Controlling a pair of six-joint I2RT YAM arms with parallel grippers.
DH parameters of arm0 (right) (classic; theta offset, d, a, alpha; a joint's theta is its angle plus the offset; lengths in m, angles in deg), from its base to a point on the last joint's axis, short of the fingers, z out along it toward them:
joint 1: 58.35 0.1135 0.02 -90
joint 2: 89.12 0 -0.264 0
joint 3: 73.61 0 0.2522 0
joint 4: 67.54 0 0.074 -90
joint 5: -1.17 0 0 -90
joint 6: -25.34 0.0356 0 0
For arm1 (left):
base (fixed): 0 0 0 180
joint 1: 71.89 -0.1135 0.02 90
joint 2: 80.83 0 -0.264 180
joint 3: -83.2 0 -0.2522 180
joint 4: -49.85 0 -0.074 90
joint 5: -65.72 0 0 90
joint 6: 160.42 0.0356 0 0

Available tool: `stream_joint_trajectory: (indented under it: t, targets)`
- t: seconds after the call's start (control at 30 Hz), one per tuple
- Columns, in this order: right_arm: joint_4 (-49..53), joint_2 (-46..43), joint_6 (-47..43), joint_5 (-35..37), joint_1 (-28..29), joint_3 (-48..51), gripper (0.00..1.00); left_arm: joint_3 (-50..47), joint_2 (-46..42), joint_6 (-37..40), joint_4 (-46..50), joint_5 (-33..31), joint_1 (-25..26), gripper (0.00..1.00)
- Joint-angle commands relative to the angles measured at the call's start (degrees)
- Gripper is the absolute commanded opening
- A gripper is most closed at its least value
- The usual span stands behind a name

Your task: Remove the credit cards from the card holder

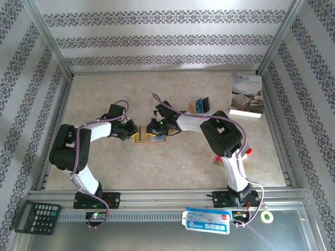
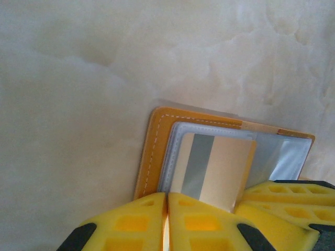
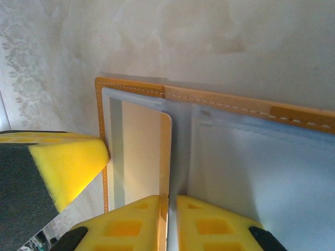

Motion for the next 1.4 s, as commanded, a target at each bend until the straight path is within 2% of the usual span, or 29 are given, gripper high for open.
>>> stream_joint_trajectory:
  t: [0.0,0.23,0.4,0.63,0.8,1.07,1.27,1.37]
  targets:
    - [-0.9,1.3,0.7,-1.3,0.1,-1.1,0.15,-2.1,1.3,1.3,2.1,-1.4,-0.7,0.10]
    - [-1.5,0.9,0.6,-1.8,0.0,-1.0,0.09,-2.1,1.0,1.4,2.2,-1.4,-0.7,0.11]
    - [-1.8,-1.5,0.6,-0.8,-0.5,0.7,0.05,-0.1,-0.4,3.8,6.1,-3.9,-0.7,0.18]
    - [-1.5,-4.4,-0.3,0.4,-1.1,2.9,0.04,3.2,-1.6,5.9,7.9,-1.5,-0.6,0.27]
    - [-1.6,-4.4,-0.3,0.3,-1.0,3.0,0.05,5.6,-3.3,7.4,10.5,-0.7,-0.1,0.26]
    - [-2.6,-4.3,0.1,0.2,-1.1,3.1,0.05,4.0,-2.5,5.5,6.7,0.2,1.9,0.21]
    - [-9.7,-4.2,2.6,-5.0,-1.7,5.4,0.06,2.9,0.4,4.7,6.0,-3.0,1.9,0.19]
    - [-13.0,-4.1,3.8,-7.0,-1.5,6.1,0.12,2.4,1.3,4.4,5.9,-4.0,1.9,0.18]
